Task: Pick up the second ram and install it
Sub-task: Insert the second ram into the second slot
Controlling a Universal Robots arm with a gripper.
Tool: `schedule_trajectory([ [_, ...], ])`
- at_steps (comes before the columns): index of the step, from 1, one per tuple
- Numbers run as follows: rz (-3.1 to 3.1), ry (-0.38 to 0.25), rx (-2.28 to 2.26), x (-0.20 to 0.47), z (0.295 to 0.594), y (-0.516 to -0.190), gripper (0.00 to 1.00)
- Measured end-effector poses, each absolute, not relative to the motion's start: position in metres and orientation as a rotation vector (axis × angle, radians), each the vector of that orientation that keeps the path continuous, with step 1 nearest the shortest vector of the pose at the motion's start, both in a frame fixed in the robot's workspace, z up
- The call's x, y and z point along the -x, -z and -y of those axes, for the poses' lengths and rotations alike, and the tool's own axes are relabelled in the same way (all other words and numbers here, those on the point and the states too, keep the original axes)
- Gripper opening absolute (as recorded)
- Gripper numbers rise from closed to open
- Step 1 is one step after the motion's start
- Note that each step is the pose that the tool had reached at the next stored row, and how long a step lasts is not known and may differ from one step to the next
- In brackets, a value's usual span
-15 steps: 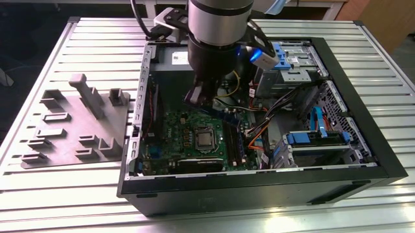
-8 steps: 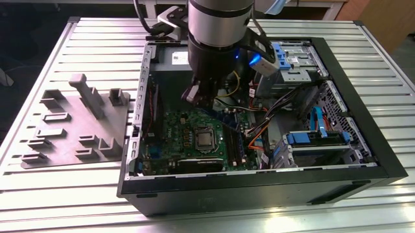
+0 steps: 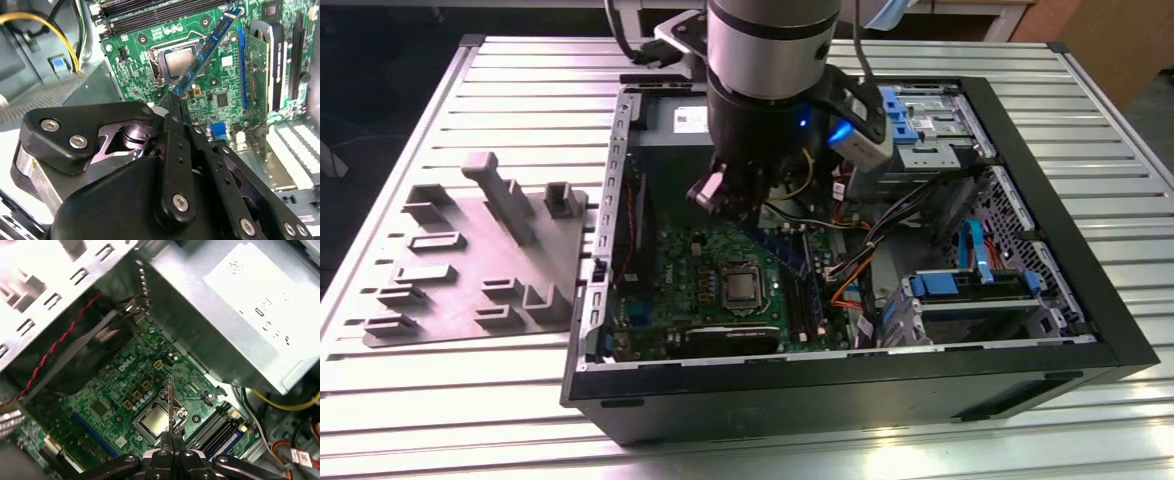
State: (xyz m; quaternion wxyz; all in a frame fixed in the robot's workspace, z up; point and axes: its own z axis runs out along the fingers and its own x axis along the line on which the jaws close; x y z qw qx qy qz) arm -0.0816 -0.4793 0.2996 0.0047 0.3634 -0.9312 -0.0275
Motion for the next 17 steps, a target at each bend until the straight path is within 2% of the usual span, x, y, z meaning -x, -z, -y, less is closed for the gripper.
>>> schedule_trajectory([
  [17, 3.065, 0.087, -0.678, 0.0816, 0.4794, -0.2956, 0.12],
])
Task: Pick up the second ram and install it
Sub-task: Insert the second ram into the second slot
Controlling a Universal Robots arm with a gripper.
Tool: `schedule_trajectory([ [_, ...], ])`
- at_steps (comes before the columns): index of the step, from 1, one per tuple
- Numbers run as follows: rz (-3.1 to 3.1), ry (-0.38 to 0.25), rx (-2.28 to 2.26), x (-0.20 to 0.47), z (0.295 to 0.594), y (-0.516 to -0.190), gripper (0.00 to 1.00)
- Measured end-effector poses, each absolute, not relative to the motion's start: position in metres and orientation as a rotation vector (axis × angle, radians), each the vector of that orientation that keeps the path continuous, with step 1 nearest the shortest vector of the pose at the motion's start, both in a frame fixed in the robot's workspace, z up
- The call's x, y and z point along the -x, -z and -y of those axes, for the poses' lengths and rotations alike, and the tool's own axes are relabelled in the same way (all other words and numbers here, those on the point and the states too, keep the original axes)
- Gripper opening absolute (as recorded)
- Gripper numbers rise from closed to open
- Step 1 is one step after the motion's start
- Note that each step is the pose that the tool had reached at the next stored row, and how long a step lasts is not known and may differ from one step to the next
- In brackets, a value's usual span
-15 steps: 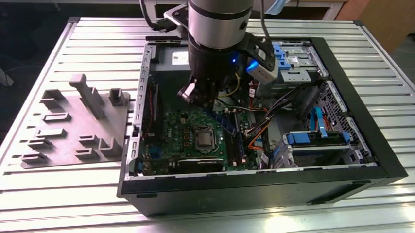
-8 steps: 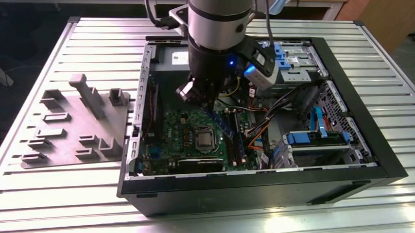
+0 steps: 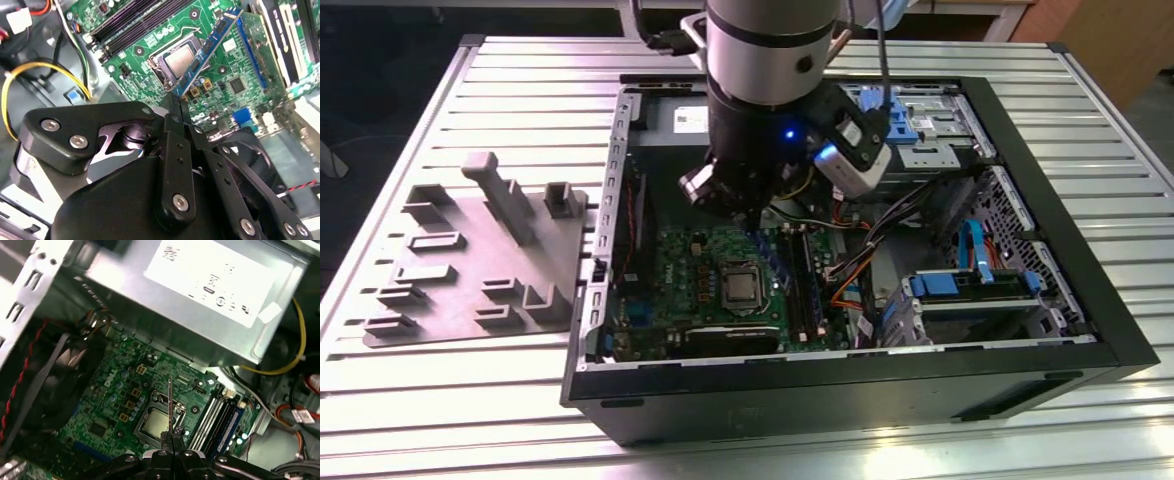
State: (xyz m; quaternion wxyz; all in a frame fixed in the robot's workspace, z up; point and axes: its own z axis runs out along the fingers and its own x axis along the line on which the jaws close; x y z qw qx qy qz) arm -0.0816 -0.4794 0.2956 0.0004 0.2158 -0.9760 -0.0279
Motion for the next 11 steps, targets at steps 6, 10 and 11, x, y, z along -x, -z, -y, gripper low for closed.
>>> schedule_trajectory([
  [6, 3.101, 0.088, -0.510, 0.0816, 0.4794, -0.2942, 0.12],
  [10, 3.120, 0.087, -0.396, 0.0816, 0.4793, -0.2933, 0.12],
  [11, 3.124, 0.087, -0.368, 0.0816, 0.4793, -0.2930, 0.12],
])
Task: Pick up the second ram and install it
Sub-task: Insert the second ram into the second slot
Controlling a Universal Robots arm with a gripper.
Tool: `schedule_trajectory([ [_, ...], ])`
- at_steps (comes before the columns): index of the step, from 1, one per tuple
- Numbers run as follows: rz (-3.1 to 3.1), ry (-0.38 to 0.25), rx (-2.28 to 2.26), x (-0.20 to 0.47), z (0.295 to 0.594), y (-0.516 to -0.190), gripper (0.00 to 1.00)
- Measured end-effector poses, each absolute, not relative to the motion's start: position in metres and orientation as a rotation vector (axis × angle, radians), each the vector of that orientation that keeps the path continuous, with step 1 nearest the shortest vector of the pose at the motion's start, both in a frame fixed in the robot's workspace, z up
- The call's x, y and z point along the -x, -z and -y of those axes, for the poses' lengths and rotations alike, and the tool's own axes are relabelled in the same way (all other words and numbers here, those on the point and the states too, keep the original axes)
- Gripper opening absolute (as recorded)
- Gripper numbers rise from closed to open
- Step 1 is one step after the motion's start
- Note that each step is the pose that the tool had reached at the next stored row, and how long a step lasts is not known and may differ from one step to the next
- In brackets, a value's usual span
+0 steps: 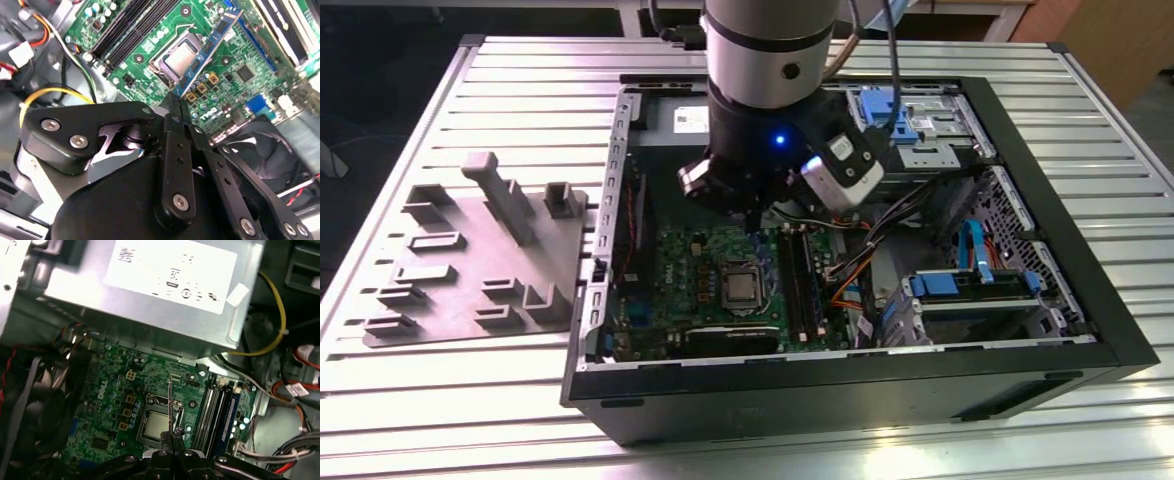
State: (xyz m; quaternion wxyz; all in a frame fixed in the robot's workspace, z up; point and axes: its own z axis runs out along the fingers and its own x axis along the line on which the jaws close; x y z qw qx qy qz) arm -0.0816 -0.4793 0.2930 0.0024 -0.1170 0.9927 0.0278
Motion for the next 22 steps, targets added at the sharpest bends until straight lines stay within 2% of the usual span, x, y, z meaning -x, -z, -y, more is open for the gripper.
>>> schedule_trajectory([
  [12, -3.130, -0.086, 0.037, 0.0816, 0.4794, -0.2905, 0.12],
  [22, -3.130, -0.086, 0.036, 0.0783, 0.4793, -0.2899, 0.12],
])
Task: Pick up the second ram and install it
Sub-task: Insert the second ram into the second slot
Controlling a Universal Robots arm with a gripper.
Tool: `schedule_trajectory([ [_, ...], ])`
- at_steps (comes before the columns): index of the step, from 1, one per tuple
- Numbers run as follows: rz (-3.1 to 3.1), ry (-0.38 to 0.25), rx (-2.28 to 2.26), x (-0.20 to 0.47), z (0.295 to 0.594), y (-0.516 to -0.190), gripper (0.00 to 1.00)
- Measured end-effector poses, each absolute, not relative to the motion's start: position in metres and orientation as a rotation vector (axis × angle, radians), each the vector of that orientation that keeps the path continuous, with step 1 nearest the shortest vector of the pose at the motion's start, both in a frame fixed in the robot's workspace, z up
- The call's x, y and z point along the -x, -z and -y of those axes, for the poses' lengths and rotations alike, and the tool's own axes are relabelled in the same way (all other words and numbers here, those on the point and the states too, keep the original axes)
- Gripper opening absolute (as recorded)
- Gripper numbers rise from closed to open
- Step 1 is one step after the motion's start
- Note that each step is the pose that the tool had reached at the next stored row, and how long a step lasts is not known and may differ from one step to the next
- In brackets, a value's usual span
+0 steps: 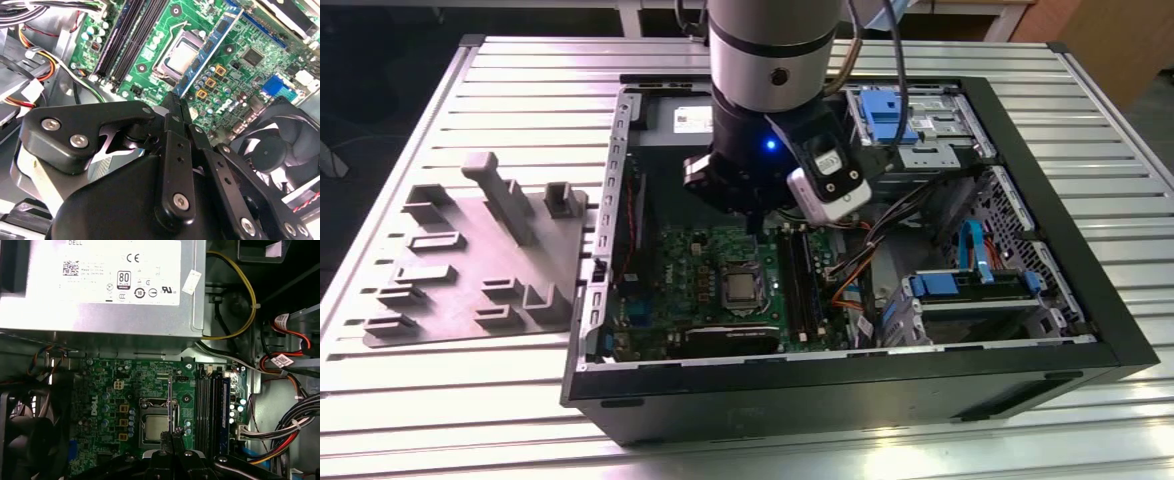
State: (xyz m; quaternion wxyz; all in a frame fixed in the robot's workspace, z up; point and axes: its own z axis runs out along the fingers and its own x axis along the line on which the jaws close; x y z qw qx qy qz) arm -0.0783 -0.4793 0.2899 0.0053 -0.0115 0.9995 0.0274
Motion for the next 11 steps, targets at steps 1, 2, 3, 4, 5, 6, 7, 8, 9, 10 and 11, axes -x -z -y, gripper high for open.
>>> schedule_trajectory([
  [1, -3.130, -0.086, 0.036, 0.077, 0.479, -0.290, 0.12],
  [2, -3.130, -0.086, 0.036, 0.075, 0.479, -0.290, 0.12],
  [3, -3.130, -0.086, 0.037, 0.073, 0.479, -0.290, 0.12],
  [4, -3.130, -0.086, 0.036, 0.071, 0.479, -0.290, 0.12],
  [5, -3.130, -0.086, 0.036, 0.069, 0.479, -0.290, 0.12],
  [6, -3.130, -0.086, 0.036, 0.067, 0.479, -0.289, 0.12],
  [7, -3.130, -0.086, 0.036, 0.064, 0.479, -0.289, 0.12],
  [8, -3.130, -0.086, 0.036, 0.061, 0.479, -0.289, 0.12],
  [9, -3.130, -0.086, 0.037, 0.058, 0.479, -0.289, 0.12],
  [10, -3.130, -0.086, 0.037, 0.055, 0.479, -0.289, 0.12],
  [11, -3.130, -0.086, 0.037, 0.053, 0.479, -0.289, 0.12],
])
